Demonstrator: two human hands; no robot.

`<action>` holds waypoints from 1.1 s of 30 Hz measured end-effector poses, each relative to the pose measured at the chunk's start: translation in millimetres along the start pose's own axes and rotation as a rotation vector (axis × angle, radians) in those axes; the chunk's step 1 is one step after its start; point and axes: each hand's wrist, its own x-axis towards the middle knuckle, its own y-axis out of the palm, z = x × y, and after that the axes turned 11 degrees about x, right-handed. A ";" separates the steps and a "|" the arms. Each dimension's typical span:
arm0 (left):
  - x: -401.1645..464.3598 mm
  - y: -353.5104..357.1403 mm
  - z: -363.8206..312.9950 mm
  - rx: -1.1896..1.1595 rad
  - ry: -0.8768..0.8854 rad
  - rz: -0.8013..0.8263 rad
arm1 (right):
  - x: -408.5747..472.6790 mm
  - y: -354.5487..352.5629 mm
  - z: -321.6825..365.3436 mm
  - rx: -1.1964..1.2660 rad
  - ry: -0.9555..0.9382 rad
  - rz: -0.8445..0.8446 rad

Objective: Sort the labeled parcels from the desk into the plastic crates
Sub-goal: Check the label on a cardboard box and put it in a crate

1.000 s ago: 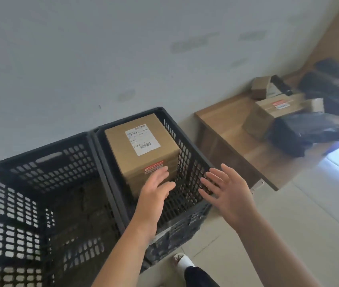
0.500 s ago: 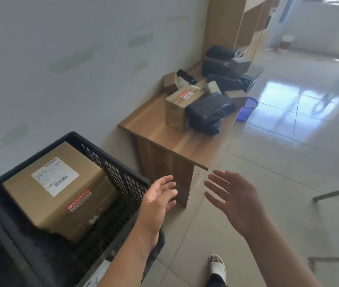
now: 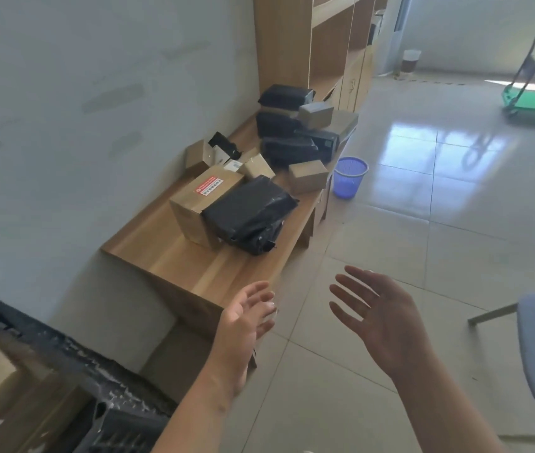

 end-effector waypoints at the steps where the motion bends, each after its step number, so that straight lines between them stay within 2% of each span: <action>1: 7.2 9.1 -2.6 0.015 -0.005 0.003 | 10.3 -2.8 7.4 0.007 -0.001 -0.004; 11: 117.9 67.8 -43.2 0.093 -0.012 0.007 | 123.6 1.5 60.6 -0.013 0.021 -0.019; 24: 363.7 162.4 -171.8 -0.064 -0.014 0.100 | 324.8 65.7 198.5 -0.076 -0.042 -0.095; 33: 482.0 227.2 -231.3 -0.013 -0.039 0.076 | 439.8 72.6 274.5 -0.016 -0.035 -0.131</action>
